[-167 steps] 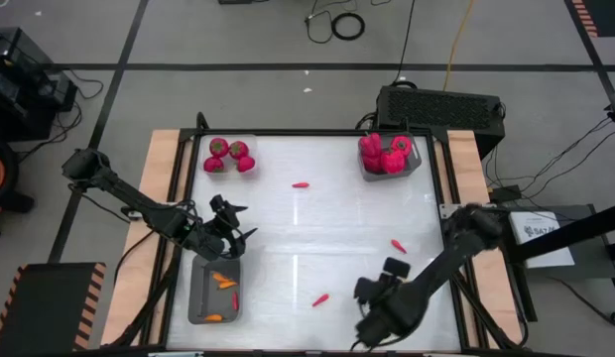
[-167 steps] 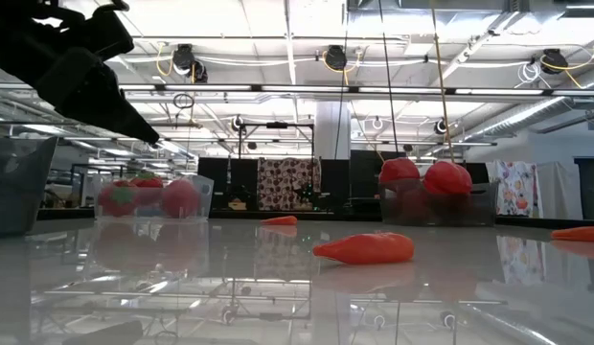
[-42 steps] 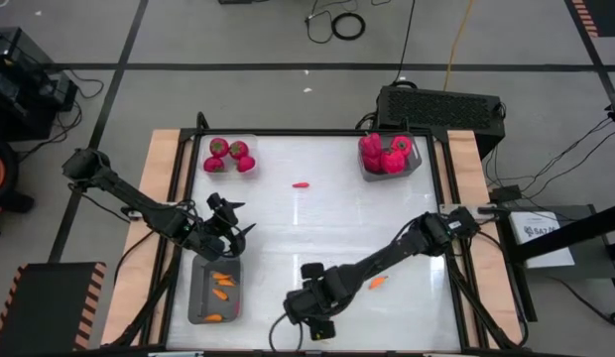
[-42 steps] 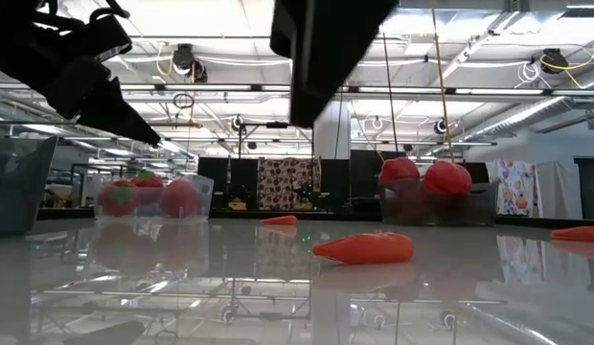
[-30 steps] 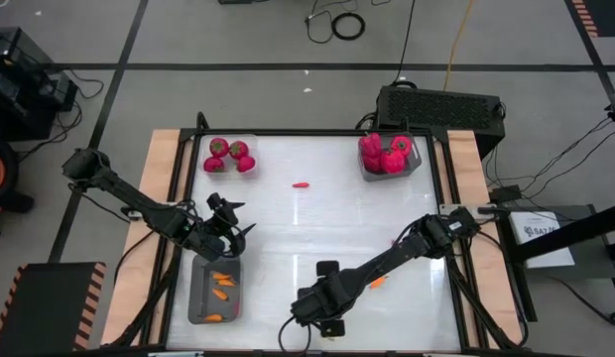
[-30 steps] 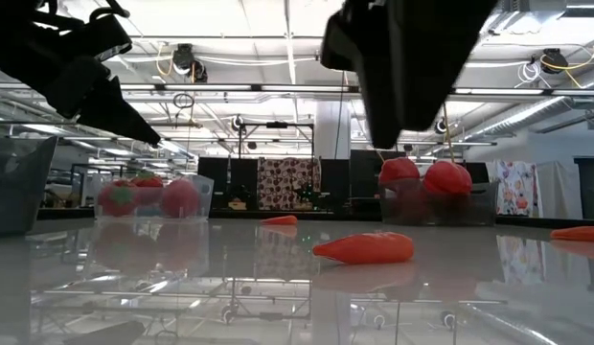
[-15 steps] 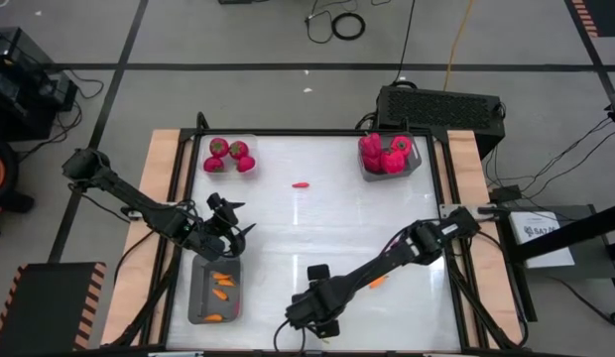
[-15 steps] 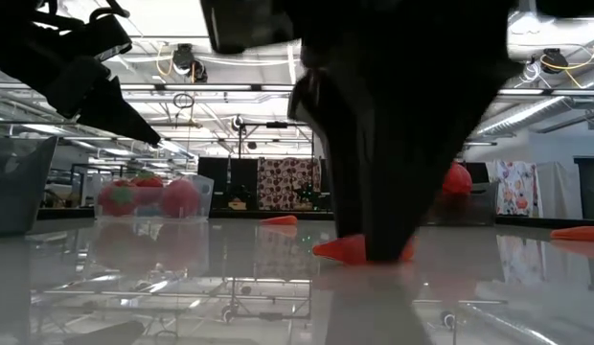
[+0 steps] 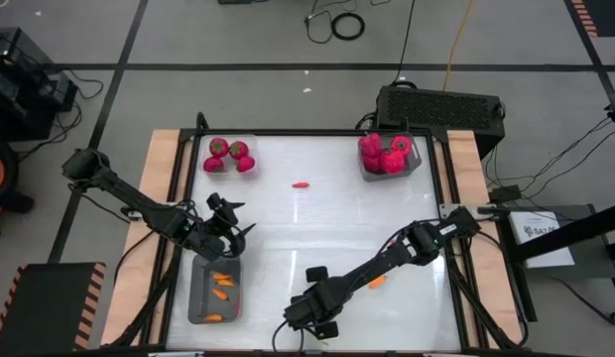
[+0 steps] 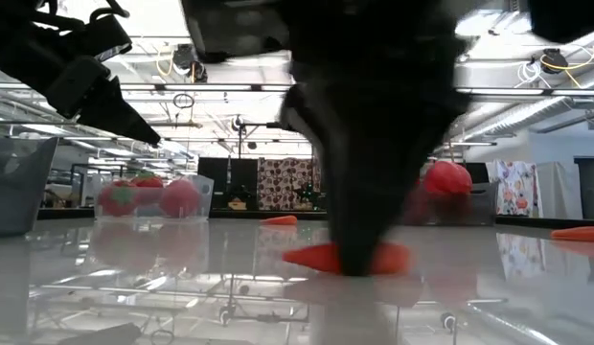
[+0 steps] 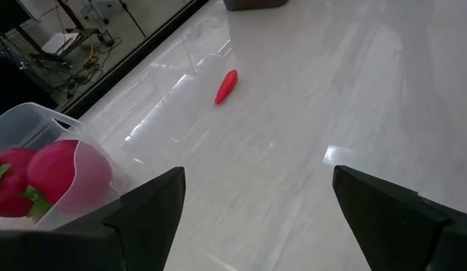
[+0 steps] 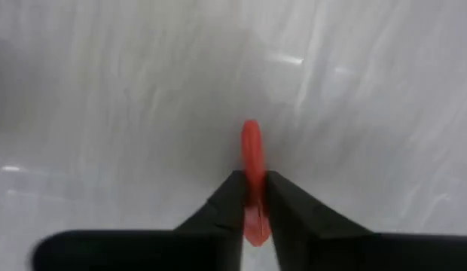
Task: Sort produce into baskets
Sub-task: Put the orange chili pepper into the bottom black bin
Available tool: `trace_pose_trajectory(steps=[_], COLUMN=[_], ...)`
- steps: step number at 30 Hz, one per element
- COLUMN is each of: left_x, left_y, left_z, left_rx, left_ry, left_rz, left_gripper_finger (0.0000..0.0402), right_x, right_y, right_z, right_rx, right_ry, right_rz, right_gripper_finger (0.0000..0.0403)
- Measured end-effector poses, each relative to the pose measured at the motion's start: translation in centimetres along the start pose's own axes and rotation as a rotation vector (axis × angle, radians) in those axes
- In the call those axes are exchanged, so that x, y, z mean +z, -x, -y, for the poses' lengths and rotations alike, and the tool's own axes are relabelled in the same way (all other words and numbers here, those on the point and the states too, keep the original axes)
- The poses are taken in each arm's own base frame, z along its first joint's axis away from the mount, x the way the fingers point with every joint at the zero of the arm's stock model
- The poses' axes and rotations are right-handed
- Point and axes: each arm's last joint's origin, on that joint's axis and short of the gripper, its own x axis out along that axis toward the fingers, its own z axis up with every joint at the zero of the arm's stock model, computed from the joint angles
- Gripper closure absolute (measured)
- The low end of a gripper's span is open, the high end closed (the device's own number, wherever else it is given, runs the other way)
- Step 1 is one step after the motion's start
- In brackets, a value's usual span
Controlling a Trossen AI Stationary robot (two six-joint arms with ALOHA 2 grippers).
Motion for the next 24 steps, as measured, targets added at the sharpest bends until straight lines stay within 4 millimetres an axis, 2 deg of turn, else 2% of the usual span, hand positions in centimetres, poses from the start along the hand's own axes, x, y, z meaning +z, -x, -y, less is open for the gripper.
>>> trace_pose_trajectory(steps=[3,9,17,19,24], left_x=[0.0,0.0,0.0,-0.1,-1.3], left_y=[0.0,0.0,0.0,0.0,-0.2], left_z=[0.0,0.0,0.0,-0.1,-0.6], left_rx=[0.000,0.000,0.001,0.008,0.049], left_ry=[0.000,0.000,-0.002,-0.007,-0.027], left_rz=[0.000,0.000,-0.001,-0.005,-0.043], left_gripper_finger=[0.0059,0.0059,0.0059,0.0059,0.0059], right_x=[1.6,5.8,9.9,10.6,11.0], right_y=[0.0,0.8,3.1,2.5,-0.7], right_z=[0.6,2.1,4.6,5.1,5.2], right_rx=[-0.029,-0.106,-0.079,-0.063,-0.090], right_ry=[0.026,0.004,-0.035,-0.055,-0.027], right_rz=[0.153,0.561,1.023,1.105,1.119], right_gripper_finger=[0.0394,0.0374,0.0388,0.0390,0.0380])
